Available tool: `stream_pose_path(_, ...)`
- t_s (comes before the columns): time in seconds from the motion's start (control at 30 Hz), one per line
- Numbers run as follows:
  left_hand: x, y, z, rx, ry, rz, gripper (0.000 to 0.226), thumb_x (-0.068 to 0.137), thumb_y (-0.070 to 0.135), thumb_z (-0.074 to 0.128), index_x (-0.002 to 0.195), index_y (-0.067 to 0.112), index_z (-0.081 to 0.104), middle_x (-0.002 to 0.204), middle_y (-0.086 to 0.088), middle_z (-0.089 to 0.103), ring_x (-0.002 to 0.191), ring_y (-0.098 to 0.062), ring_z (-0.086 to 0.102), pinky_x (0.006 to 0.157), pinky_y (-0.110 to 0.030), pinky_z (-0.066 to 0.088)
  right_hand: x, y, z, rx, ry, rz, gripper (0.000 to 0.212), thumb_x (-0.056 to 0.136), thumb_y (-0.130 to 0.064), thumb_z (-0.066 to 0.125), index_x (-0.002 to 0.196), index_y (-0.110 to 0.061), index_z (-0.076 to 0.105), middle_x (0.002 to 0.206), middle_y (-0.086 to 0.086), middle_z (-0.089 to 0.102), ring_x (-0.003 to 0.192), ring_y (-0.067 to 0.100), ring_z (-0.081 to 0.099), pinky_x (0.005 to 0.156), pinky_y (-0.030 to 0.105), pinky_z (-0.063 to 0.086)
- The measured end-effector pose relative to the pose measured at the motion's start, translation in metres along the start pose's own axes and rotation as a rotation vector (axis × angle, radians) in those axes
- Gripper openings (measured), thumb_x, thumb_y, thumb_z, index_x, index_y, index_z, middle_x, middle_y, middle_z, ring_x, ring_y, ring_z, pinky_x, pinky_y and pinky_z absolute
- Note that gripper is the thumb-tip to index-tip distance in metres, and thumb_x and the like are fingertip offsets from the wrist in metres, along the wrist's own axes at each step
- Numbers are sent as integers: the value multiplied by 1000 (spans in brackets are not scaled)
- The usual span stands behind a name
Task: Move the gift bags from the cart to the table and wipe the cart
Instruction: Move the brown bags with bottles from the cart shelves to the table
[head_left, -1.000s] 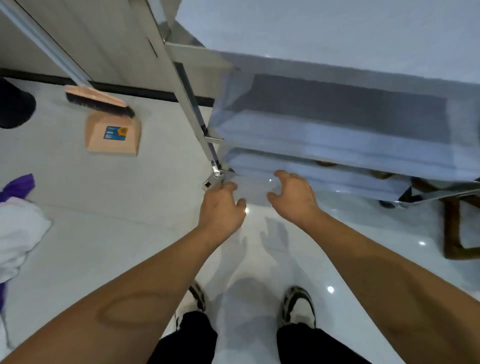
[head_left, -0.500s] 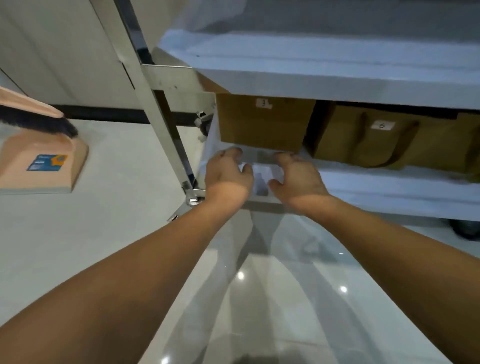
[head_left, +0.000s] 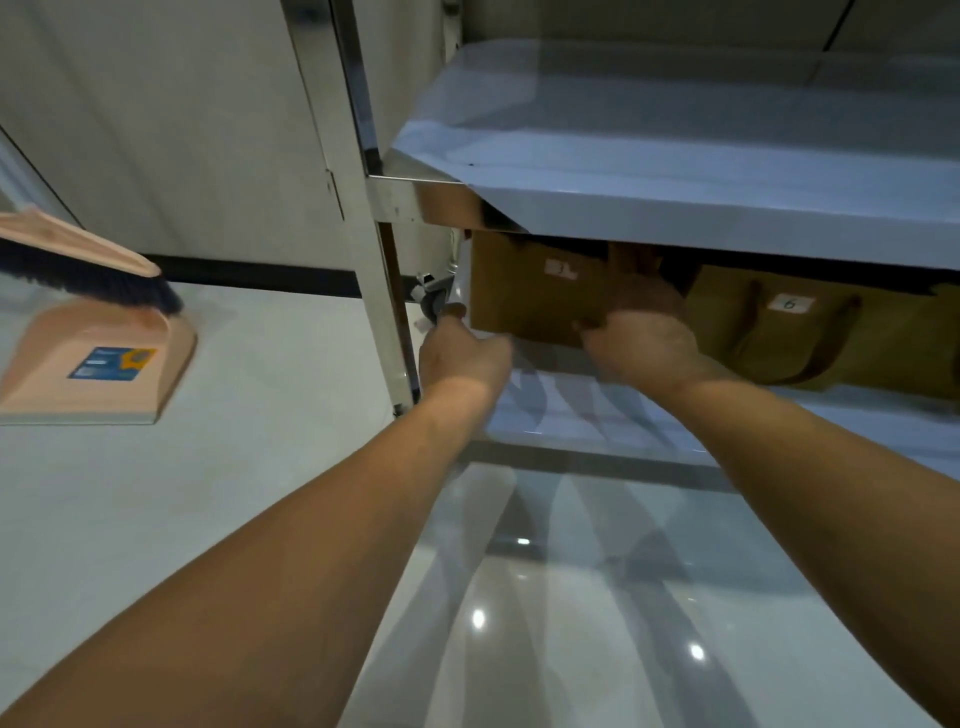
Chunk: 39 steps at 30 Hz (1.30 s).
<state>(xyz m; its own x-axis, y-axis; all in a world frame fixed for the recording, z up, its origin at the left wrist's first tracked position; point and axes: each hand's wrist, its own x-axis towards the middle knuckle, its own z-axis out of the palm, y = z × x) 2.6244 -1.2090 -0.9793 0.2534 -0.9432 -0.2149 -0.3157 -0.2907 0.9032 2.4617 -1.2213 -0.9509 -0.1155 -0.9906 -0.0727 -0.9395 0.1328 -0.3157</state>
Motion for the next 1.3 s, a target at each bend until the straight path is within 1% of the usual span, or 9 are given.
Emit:
stream_pose_path(0.1,-1,5,-1,-177,16,-41,57,97,35,59,150,23,40,124,5,54,109,-20,52,92,-30,40,-7,5,3,-134,271,-170,43,95,-26,61,136,-16,55,129,11,58,120,33,51,90,38,45)
stream_pose_path(0.27,-7,17,6,-439,5,-135,81,68,70,63,140,34,50,126,3,65,115,-27,60,105,-48,49,-25,2,8,-286,322,-178,34,96,-44,59,121,-22,68,115,9,65,106,31,59,67,30,37)
stream_pose_path(0.4,-5,17,10,-499,103,-164,23,90,27,68,112,28,60,108,-1,69,101,-25,67,90,-44,59,-41,8,14,-231,312,-369,16,98,-30,60,108,-23,69,102,3,64,93,26,59,68,33,48)
stream_pose_path(0.57,1,10,6,-494,200,-232,26,92,3,61,113,19,63,109,-9,67,94,-30,67,71,-43,64,-47,20,18,-35,463,-482,13,81,-10,78,89,-14,68,87,5,62,78,31,60,58,36,48)
stream_pose_path(0.73,-1,9,6,-379,231,-237,25,92,7,63,113,18,56,113,-11,64,98,-33,64,78,-45,63,-43,2,17,-292,149,-270,65,87,-49,70,140,-25,41,130,5,56,121,29,51,98,39,42)
stream_pose_path(0.93,-8,6,6,-363,234,-252,18,95,6,58,97,24,53,104,-11,66,93,-32,67,78,-45,63,-42,-8,21,78,-5,-150,44,86,-28,76,127,-28,58,109,0,66,105,24,62,89,36,53)
stream_pose_path(1.1,-10,7,7,-315,259,-236,14,96,5,53,100,19,55,105,-11,66,99,-32,66,85,-45,60,-58,3,36,77,235,-620,27,78,5,72,101,-11,71,89,9,62,83,31,60,66,38,48)
stream_pose_path(1.2,-13,8,7,-327,261,-237,14,95,6,56,97,20,57,104,-12,68,96,-33,68,82,-47,61,-61,-3,31,18,279,-550,48,74,3,73,118,-13,62,109,11,56,92,31,57,66,35,44)
stream_pose_path(1.3,-16,9,7,-306,270,-245,23,93,7,55,116,13,59,108,-14,67,96,-34,67,77,-48,63,-56,-18,20,-71,-2,-322,83,80,-12,75,147,-27,28,130,6,48,109,28,56,82,39,52)
